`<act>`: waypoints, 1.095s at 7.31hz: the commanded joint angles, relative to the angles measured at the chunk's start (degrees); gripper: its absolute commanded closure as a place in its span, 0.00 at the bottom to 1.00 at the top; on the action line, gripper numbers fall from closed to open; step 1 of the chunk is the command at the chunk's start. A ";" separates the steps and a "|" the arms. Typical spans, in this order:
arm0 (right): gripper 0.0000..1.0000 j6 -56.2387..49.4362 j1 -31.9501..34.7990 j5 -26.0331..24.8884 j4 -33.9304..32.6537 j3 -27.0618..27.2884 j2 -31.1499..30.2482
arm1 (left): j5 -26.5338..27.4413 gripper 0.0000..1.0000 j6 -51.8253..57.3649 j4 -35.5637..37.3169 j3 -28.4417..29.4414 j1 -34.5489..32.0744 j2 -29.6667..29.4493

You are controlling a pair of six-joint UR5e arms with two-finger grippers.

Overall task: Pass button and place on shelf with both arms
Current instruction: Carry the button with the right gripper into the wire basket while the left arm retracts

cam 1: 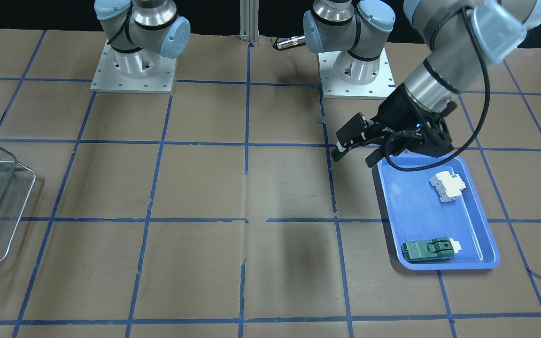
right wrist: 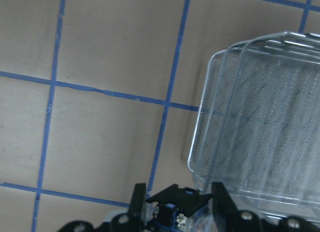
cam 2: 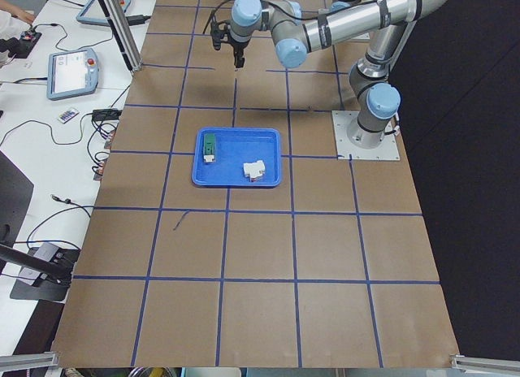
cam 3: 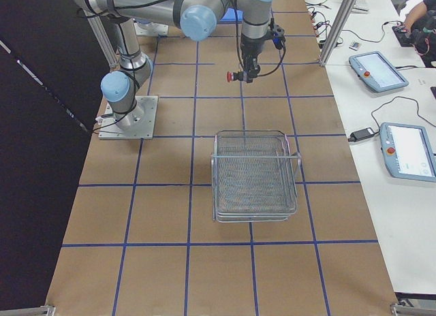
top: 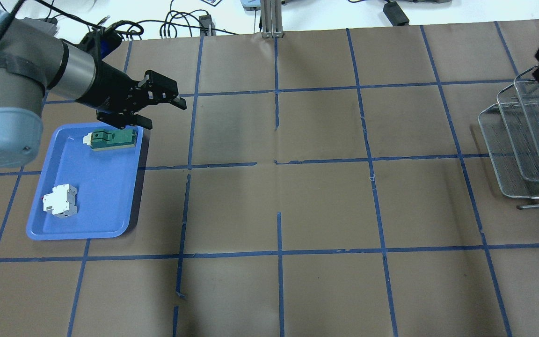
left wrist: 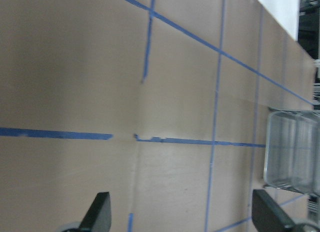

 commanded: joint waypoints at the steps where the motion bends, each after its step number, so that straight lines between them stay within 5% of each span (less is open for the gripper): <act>1: 0.78 -8.97 -6.70 5.18 -9.46 0.20 4.57 | 24.55 0.00 0.40 -8.21 8.29 -8.64 1.82; 6: 0.70 -13.15 -10.48 6.47 -11.81 1.42 9.07 | 24.49 0.00 1.02 -9.37 9.18 -8.16 2.44; 7: 0.57 -13.24 -10.48 6.64 -12.68 2.74 8.64 | 21.70 0.00 1.02 -9.37 9.19 -7.46 2.53; 8: 0.27 -13.32 -10.48 6.73 -12.69 3.01 8.28 | 21.33 0.00 1.28 -9.55 9.28 -6.06 2.53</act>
